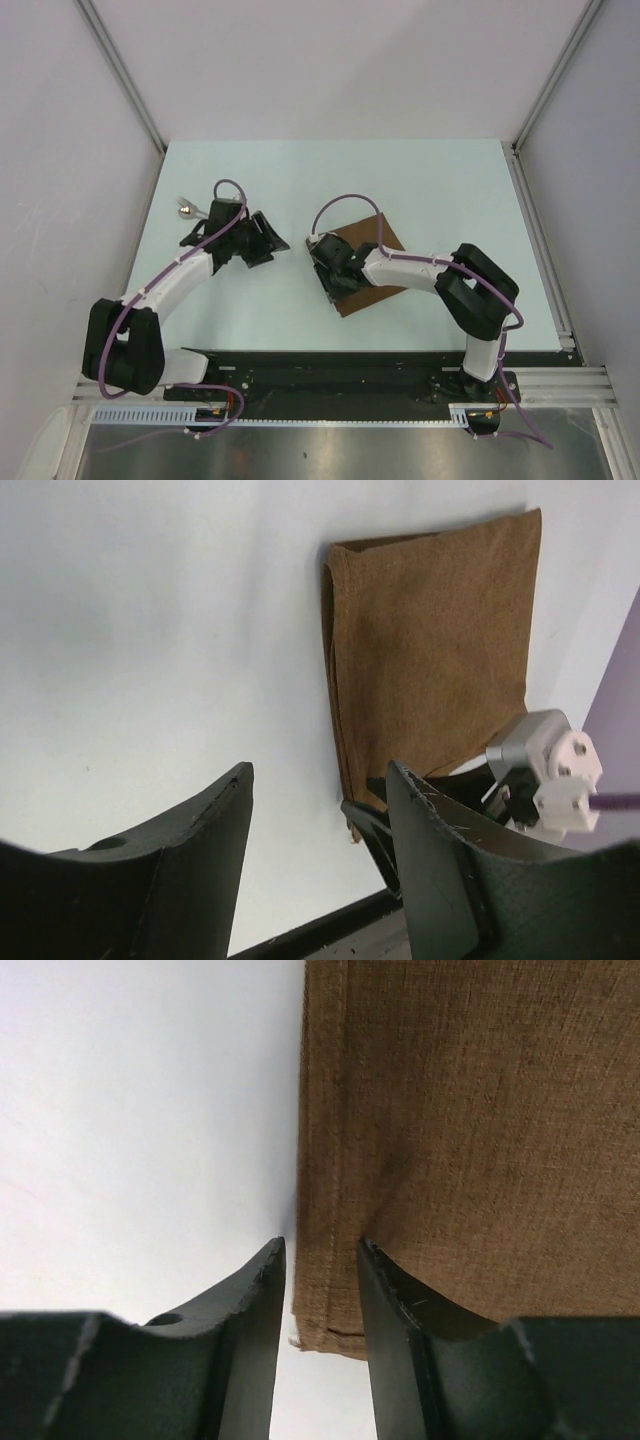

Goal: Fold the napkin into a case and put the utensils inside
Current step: Smooth out the lower triangle-folded napkin at the center of the board.

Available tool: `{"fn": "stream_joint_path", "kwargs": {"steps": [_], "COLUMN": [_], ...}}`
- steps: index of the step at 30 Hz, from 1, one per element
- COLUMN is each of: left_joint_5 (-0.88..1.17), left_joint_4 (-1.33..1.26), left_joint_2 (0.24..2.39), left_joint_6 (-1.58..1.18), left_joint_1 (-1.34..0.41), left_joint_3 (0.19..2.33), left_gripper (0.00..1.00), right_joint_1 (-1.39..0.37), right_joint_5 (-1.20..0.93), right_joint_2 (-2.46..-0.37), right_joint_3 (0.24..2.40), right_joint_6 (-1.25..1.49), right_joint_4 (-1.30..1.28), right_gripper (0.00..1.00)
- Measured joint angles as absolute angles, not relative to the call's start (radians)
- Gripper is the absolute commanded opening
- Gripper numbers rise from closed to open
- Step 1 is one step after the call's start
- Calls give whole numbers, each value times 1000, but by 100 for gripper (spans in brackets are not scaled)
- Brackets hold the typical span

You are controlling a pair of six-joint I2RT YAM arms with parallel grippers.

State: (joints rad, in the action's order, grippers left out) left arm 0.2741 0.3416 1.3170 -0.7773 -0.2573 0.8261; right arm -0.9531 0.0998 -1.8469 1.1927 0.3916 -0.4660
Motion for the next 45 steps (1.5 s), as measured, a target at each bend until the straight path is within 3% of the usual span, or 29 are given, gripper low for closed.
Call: {"fn": "stream_joint_path", "kwargs": {"steps": [3, 9, 13, 17, 22, 25, 29, 33, 36, 37, 40, 45], "left_joint_5": [331, 514, 590, 606, 577, 558, 550, 555, 561, 564, 579, 587], "left_joint_4": [308, 149, 35, -12, 2, 17, 48, 54, 42, 31, -2, -16], "left_joint_2": [1340, 1489, 1675, 1806, 1885, 1885, 1876, 1810, 1761, 1745, 1713, 1712], "left_joint_6": [-777, -801, -850, -892, -897, -886, -857, -845, -846, -848, -859, -865], "left_joint_1": [-257, -282, -334, -358, -358, -358, -359, -378, -424, -446, -496, -521], "left_joint_3": [813, 830, 911, 994, 1075, 1079, 1076, 1025, 983, 965, 916, 908], "left_gripper": [55, 21, 7, 5, 7, 9, 12, 11, 9, 9, 8, 7], "right_joint_1": [-945, -955, -958, -962, -970, -969, -947, -880, -770, -715, -565, -333], "right_joint_5": [81, 73, 73, 67, 46, 12, -34, -78, -91, -97, -124, -197], "right_joint_2": [-1830, -1764, -1731, -1704, -1700, -1691, -1661, -1544, -1415, -1367, -1284, -1268], "right_joint_3": [1161, 1065, 1025, 996, 965, 930, 881, 834, 823, 818, 796, 719], "right_joint_6": [407, 445, 467, 489, 544, 596, 641, 650, 629, 617, 574, 504], "right_joint_4": [-437, -381, -368, -366, -304, -226, -157, -197, -234, -238, -245, -273], "right_gripper": [41, 41, 38, 31, 29, 34, 51, 54, 37, 25, 9, 1]}}
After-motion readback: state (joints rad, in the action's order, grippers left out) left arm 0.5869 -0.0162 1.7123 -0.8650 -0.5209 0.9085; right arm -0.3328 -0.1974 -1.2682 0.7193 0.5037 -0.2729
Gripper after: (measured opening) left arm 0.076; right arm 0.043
